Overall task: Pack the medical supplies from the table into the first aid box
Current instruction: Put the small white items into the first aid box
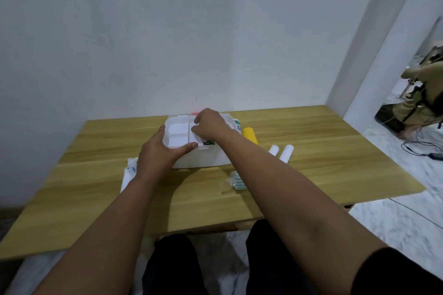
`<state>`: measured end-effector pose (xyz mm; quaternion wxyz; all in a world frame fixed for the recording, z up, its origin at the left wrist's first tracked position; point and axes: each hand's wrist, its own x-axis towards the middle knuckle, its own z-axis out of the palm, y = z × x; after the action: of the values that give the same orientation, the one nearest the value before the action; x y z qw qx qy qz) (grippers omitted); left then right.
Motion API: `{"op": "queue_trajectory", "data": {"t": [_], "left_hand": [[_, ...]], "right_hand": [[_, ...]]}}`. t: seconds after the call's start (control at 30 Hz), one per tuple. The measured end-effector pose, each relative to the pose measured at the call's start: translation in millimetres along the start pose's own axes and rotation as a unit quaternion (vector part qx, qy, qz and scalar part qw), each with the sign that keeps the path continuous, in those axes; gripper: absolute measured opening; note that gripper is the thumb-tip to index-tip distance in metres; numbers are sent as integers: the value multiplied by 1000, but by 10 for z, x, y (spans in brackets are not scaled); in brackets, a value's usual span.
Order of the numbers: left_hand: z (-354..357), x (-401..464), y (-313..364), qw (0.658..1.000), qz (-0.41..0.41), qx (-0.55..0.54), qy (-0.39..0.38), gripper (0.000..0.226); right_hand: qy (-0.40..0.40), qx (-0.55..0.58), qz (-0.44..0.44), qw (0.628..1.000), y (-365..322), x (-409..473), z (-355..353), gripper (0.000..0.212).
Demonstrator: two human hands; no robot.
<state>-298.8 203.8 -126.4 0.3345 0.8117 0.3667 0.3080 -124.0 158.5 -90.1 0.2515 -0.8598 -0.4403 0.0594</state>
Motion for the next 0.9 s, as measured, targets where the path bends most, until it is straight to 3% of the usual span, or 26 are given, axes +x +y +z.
{"op": "queue_trajectory", "data": {"t": [0.17,0.37,0.57,0.67,0.9], "left_hand": [[-5,17,-20,1000,-10,2,-12,106],[2,20,-11,1000,-13,-8,-7,105],[-6,27,-44,1000,-5,-13,-19,100],[-11,34,-57,1000,-9,-4,-22,104],[1,57,-86,999,-20,9,-29,114]], "right_hand": [[65,72,2,995,240,-18,-458,22],[110,57,56,991,725,-93,-832,23],[15,-47,137,989,1068,-339,-801,22],[-37,-95,165,981,1134,-434,-692,10],[-33,-106,172,979,1133,-491,-584,23]]}}
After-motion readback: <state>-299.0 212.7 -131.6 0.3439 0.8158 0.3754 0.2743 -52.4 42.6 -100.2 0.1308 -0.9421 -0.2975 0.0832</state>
